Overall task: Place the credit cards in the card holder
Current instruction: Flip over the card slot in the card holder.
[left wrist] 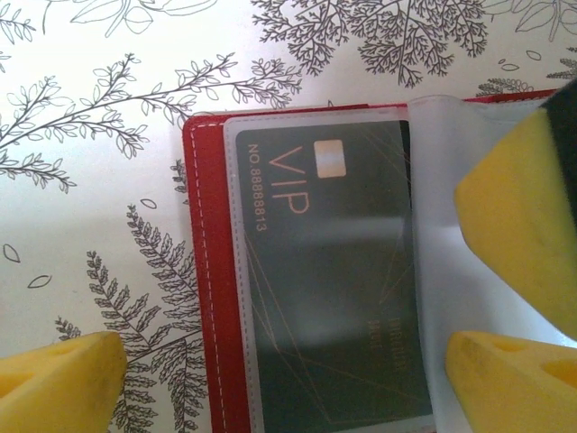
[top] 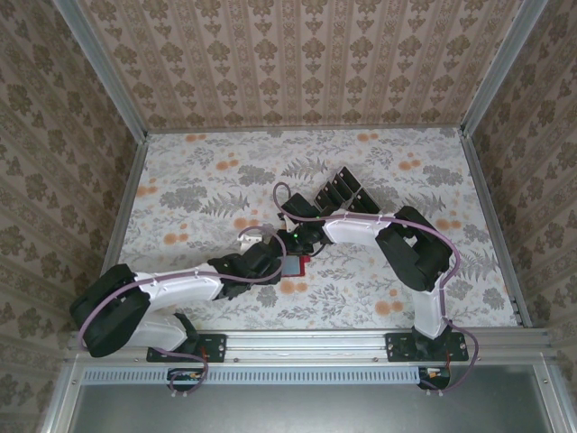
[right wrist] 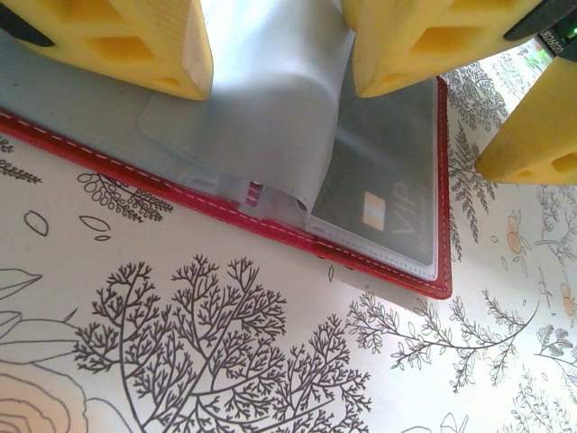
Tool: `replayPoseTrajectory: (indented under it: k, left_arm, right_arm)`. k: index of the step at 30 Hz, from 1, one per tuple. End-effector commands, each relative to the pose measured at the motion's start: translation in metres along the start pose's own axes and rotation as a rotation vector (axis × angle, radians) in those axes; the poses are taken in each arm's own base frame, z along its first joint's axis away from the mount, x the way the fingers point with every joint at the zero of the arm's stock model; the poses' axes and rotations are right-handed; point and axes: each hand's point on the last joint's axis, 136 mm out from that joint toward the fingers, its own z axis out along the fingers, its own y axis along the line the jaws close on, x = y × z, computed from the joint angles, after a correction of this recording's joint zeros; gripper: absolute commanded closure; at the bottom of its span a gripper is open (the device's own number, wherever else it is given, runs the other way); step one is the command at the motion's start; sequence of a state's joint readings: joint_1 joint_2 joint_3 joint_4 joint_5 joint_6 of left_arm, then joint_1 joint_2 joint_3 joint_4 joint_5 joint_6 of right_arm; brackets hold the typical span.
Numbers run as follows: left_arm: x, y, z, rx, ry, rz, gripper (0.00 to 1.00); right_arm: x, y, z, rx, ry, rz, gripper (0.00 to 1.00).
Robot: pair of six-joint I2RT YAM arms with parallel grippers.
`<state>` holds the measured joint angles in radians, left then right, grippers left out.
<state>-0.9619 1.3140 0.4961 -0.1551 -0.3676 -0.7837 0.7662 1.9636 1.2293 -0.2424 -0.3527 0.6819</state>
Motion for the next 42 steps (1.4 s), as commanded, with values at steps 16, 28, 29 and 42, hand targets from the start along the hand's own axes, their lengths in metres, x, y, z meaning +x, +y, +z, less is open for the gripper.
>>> replayPoseTrajectory:
  k: [16, 28, 29, 42]
  left_arm:
    - [0.018, 0.016, 0.008, -0.053, 0.018, -0.038, 0.0]
    - [0.016, 0.016, 0.007, -0.052, 0.013, -0.035, 0.0]
    - [0.015, 0.016, 0.006, -0.051, 0.01, -0.034, 0.0]
    - [-0.019, 0.045, -0.052, -0.03, -0.17, -0.148, 0.0]
  right_arm:
    - [0.007, 0.002, -0.036, -0.025, -0.051, 0.048, 0.51]
    - [0.009, 0.001, -0.013, -0.065, -0.02, 0.083, 0.51]
    - [0.009, 0.003, -0.013, -0.073, -0.021, 0.082, 0.51]
    - [-0.002, 0.046, -0.017, -0.146, -0.024, 0.047, 0.51]
